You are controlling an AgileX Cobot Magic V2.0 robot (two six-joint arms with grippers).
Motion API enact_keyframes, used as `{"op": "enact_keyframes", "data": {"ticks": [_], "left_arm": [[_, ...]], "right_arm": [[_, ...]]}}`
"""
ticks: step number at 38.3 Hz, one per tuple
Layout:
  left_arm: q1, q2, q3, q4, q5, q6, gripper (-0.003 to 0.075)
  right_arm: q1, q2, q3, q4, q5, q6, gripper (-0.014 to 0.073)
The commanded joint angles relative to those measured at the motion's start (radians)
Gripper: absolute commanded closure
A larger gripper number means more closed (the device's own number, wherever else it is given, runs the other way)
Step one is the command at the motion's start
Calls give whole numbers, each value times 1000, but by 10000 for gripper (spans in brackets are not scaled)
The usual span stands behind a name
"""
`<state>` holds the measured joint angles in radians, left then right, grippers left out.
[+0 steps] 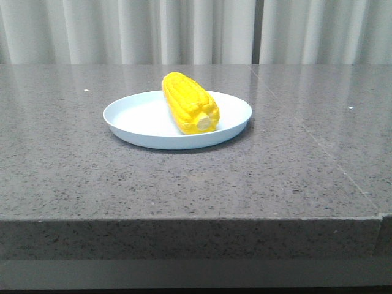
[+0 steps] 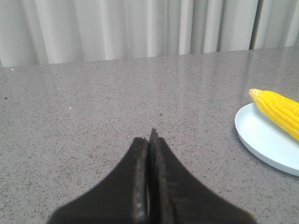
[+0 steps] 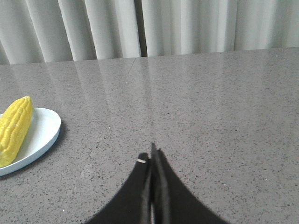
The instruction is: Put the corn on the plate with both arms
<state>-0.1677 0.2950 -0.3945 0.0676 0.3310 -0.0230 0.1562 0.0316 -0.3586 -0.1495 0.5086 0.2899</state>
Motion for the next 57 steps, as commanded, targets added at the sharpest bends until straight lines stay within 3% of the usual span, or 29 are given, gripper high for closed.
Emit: {"op": "enact_keyframes", "data": {"ticks": [1, 14, 26, 57], "left_arm": [[6, -18, 6, 3, -93, -2, 741], [155, -273, 256, -6, -129, -2, 741], [161, -318, 428, -16, -274, -2, 741], [161, -318, 426, -16, -246, -2, 741]], "right_arm": [[-3, 11, -22, -24, -85, -5, 653], [-3, 11, -22, -24, -85, -5, 653], [-3, 11, -22, -24, -85, -5, 653], [-3, 11, -22, -24, -85, -5, 653]]}}
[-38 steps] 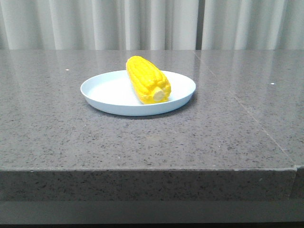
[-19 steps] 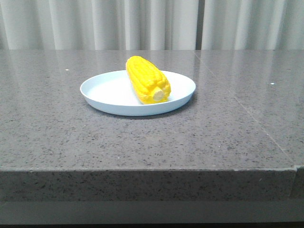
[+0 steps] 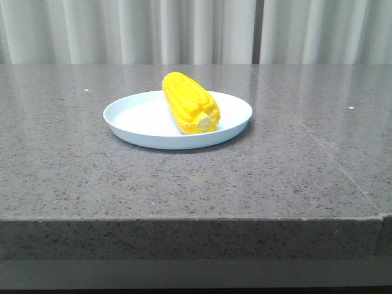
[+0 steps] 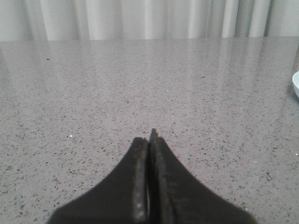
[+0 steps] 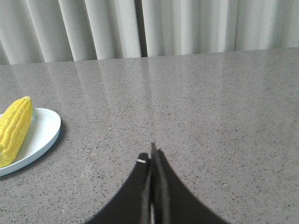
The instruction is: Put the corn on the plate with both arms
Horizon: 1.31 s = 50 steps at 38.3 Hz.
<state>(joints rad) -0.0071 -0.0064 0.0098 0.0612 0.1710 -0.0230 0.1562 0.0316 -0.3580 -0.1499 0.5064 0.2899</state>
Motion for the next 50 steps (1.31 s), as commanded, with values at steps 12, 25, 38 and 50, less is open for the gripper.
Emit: {"op": "enact_keyframes", "data": {"ticks": [12, 25, 38, 50], "left_arm": [[0, -16, 21, -10, -86, -2, 741], [0, -16, 21, -10, -86, -2, 741], [0, -16, 21, -10, -86, -2, 741], [0, -16, 21, -10, -86, -2, 741]], "right_arm": [[-3, 11, -22, -24, -83, -5, 653], [-17, 10, 108, 37, -295, -152, 653], [-108, 5, 336, 243, -416, -255, 653], [-132, -36, 363, 244, -389, -256, 653]]}}
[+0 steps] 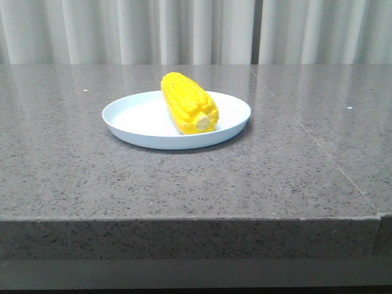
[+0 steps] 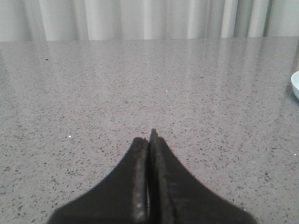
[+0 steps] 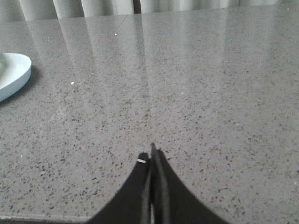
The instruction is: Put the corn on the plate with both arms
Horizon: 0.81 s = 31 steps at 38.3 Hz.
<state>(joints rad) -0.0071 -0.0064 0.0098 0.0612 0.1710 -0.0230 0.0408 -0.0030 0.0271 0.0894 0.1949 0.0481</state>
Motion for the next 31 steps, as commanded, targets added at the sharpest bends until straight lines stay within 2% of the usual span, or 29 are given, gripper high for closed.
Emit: {"op": "enact_keyframes", "data": {"ticks": [1, 31], "left_arm": [[0, -16, 21, -10, -86, -2, 741], [0, -14, 21, -10, -86, -2, 741]], "right_arm": [[-23, -7, -22, 5, -78, -14, 653], [-41, -25, -22, 5, -78, -14, 653]]}}
